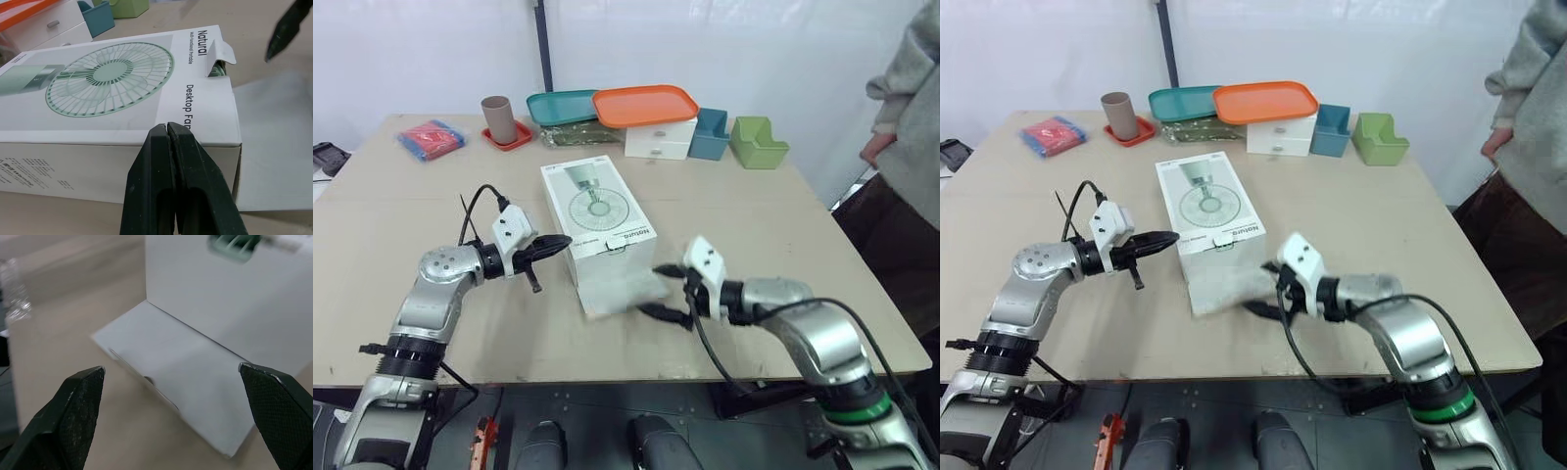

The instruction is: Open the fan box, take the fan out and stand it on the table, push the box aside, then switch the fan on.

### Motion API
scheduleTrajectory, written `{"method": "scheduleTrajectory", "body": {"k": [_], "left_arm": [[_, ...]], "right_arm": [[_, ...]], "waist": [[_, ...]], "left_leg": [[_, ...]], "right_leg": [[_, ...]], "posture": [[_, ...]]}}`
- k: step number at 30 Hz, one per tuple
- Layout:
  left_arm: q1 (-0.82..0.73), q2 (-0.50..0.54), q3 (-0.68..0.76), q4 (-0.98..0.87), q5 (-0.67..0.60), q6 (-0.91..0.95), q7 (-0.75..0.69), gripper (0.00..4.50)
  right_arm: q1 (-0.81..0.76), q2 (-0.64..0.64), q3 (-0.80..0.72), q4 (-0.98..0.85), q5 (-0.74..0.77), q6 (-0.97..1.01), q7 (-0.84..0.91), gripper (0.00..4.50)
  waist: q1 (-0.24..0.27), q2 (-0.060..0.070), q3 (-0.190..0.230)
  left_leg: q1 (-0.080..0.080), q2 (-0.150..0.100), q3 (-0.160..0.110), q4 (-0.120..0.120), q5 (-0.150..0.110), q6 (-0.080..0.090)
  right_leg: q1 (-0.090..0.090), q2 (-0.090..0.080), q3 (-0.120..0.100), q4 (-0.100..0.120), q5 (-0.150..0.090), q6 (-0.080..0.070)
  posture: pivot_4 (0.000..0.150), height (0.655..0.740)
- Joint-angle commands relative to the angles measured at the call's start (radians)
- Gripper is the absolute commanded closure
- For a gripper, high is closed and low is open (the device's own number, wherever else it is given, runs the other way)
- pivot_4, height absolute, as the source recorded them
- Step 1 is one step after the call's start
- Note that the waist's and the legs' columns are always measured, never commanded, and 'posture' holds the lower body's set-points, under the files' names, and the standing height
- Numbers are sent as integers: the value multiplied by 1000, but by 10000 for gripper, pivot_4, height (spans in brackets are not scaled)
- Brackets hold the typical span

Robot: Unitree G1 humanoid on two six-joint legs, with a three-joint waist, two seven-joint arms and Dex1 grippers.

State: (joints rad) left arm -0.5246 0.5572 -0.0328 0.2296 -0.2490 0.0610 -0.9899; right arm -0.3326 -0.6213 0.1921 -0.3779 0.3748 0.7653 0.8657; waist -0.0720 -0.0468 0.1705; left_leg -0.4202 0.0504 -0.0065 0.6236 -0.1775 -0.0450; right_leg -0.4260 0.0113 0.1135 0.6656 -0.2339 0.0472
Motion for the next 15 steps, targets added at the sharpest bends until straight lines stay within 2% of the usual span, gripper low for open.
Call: {"method": "scheduleTrajectory", "body": {"k": [1, 6, 15], "left_arm": [[-7, 6, -8, 37, 27, -11, -3, 43908], [-9, 2, -13, 54, 34, -29, 0, 43908], [7, 2, -11, 37, 31, -28, 9, 43908]], "right_arm": [[2, -28, -28, -89, 41, -1, 23, 0], [-34, -23, -70, -25, 55, 1, -8, 0], [-104, -26, -57, 183, -35, -62, -54, 0]], "waist": [[-2, 0, 0], [-2, 0, 0], [-2, 0, 0]], "left_leg": [[0, 0, 0, 0, 0, 0], [1, 0, 0, 0, 0, 0], [0, 0, 0, -1, 0, 0]], "right_leg": [[0, 0, 0, 0, 0, 0], [0, 0, 0, 0, 0, 0], [0, 0, 0, 0, -1, -1]], "posture": [[1500, 7400], [1500, 7400], [1500, 7400]]}}
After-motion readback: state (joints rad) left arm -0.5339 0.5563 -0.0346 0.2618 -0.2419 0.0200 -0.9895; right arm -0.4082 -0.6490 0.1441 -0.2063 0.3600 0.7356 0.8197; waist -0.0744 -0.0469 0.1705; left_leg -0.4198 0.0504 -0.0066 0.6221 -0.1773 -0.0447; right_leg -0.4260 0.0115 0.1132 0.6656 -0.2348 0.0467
